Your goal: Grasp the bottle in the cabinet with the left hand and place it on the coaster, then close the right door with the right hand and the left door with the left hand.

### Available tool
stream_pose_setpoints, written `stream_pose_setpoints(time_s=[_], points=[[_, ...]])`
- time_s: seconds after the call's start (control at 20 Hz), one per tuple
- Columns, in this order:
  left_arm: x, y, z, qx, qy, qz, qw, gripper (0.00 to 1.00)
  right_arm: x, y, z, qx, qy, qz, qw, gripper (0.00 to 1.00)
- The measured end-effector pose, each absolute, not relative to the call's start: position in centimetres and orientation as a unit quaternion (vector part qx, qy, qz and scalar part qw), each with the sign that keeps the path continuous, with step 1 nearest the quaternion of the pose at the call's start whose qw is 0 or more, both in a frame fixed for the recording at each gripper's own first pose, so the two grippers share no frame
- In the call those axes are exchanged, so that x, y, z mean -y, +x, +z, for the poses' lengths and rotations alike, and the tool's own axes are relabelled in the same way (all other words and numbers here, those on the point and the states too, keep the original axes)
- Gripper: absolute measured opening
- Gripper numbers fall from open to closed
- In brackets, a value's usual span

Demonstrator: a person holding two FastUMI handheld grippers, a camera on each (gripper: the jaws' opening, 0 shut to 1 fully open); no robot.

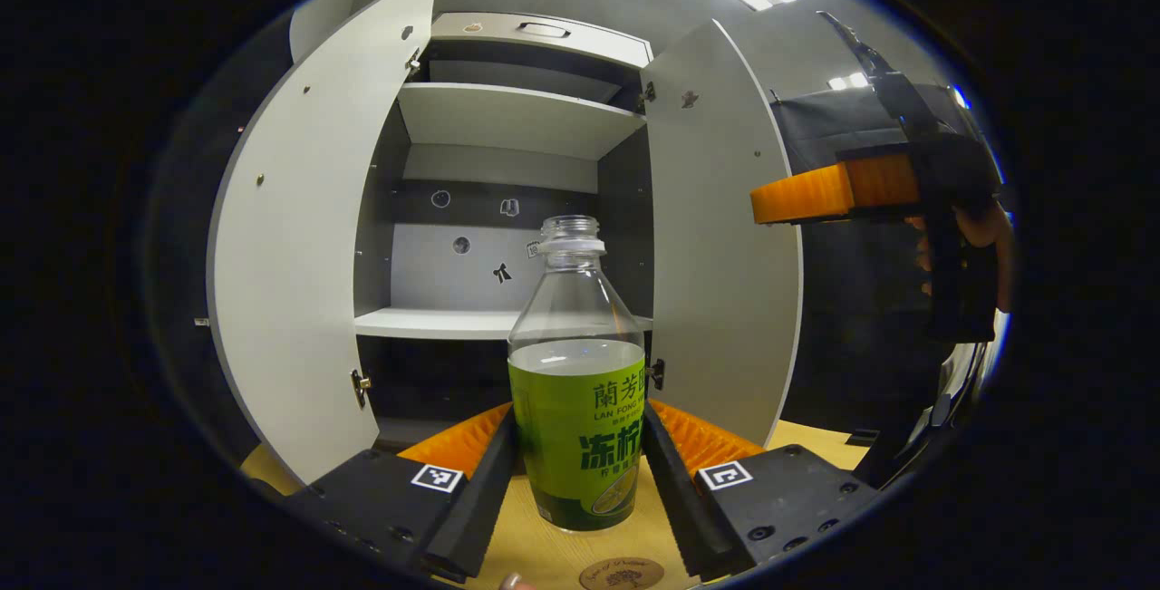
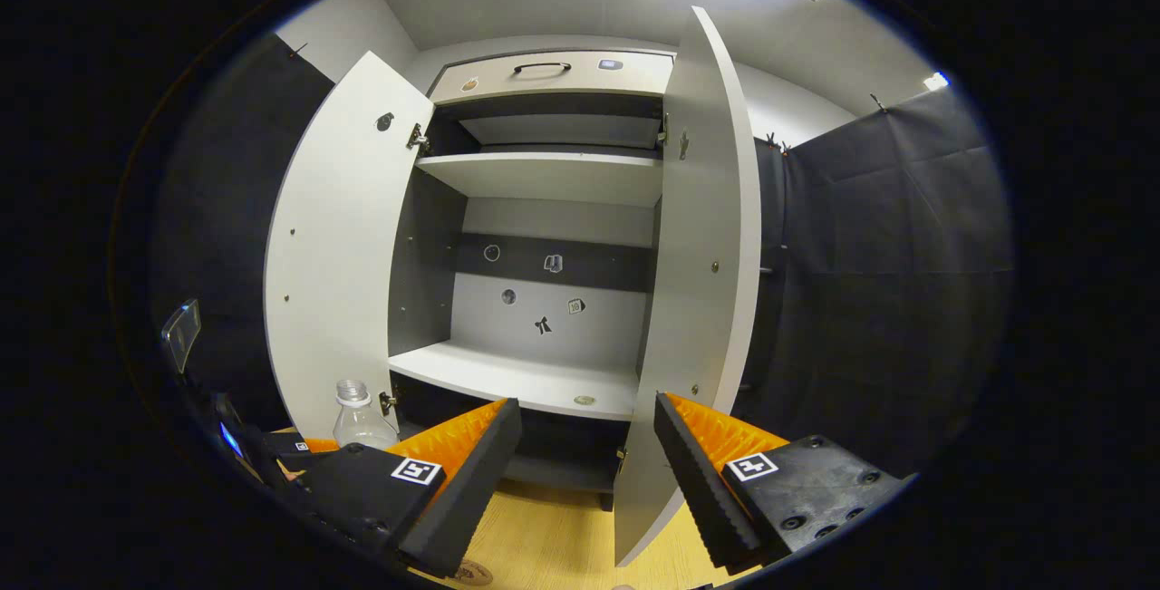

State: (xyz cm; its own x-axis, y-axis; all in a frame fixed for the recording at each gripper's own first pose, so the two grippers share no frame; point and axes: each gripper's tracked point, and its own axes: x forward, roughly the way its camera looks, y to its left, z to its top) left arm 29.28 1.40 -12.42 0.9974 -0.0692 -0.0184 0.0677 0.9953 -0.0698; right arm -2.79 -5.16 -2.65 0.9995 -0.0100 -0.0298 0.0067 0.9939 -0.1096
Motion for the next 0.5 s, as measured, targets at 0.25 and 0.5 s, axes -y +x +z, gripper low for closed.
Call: stream_pose_setpoints(time_s=[0.25,0.5], points=[[0.5,27.9,-16.0,-0.026,-0.032,-0.013,0.999,0.79,6.1,-3.7,-5.5,-0.03,-0.059,0.024,0.998,0.98],[2.2,27.4,-21.5,-0.031,-0.031,-0.001,0.999,0.79,6.6,-4.8,-8.5,-0.043,-0.049,0.041,0.997,0.98]])
